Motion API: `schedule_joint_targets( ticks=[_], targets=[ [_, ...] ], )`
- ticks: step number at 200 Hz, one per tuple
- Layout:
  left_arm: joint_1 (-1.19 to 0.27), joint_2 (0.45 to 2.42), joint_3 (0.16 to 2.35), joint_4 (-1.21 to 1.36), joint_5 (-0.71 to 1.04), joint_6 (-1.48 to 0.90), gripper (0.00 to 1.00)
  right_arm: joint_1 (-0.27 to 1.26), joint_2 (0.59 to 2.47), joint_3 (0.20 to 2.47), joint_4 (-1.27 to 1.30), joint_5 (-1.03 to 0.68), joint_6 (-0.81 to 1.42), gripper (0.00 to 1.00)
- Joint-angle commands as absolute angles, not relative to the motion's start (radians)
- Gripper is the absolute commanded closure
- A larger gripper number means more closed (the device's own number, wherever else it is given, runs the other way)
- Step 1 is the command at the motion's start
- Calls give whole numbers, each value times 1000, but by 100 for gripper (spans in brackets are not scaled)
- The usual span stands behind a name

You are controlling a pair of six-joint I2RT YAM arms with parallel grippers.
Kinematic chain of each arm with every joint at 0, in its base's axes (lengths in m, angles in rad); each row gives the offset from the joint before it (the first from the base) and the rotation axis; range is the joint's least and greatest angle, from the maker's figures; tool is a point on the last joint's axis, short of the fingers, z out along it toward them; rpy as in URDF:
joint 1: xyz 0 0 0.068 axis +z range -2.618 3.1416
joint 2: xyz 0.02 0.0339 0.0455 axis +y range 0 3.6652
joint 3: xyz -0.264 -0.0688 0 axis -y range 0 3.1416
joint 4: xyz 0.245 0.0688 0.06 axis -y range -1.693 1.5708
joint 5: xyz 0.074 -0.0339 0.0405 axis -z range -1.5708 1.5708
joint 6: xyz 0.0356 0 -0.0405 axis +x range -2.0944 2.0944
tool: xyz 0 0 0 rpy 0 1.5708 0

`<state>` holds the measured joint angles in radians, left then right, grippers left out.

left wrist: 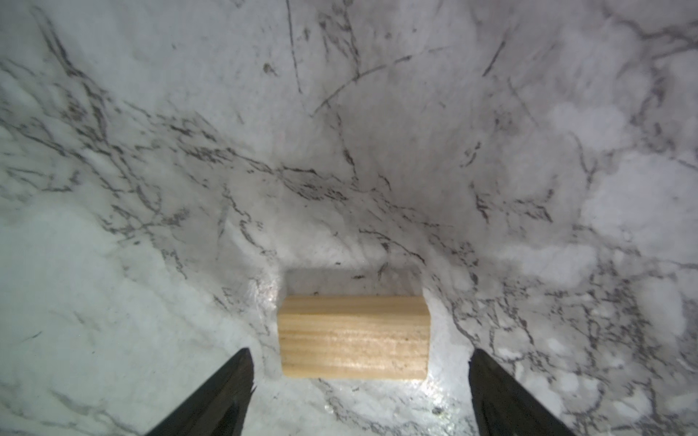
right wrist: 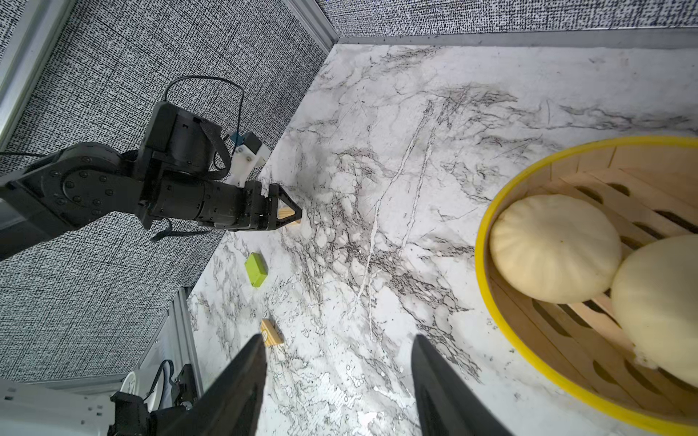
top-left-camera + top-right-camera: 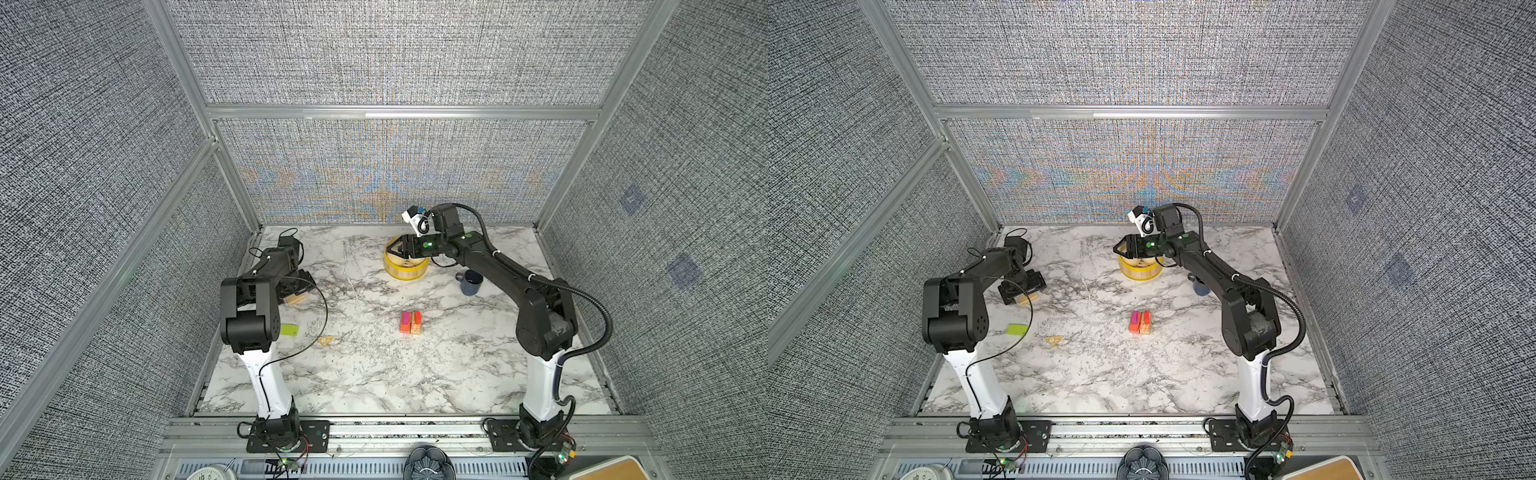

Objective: Build the wood block tower
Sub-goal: 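Carry the wooden block over the block stack while the right gripper withdraws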

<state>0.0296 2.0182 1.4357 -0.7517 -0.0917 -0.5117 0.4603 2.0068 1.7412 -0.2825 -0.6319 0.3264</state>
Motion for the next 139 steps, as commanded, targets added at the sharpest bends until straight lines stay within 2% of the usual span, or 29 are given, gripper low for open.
schedule_joint_targets(
  ticks=[1,85,139],
  targets=[
    [32,2031,1441,-747,-99,-508,11,459,2007,1752,-282,-633,321,37],
    [49,2047,1413,-707,-81,-505,21,460,2016,1759,-288,-633,319,37],
    [48,2043,1402,-710,-85,-505,36,460,2017,1759,-287,-634,321,38]
  ],
)
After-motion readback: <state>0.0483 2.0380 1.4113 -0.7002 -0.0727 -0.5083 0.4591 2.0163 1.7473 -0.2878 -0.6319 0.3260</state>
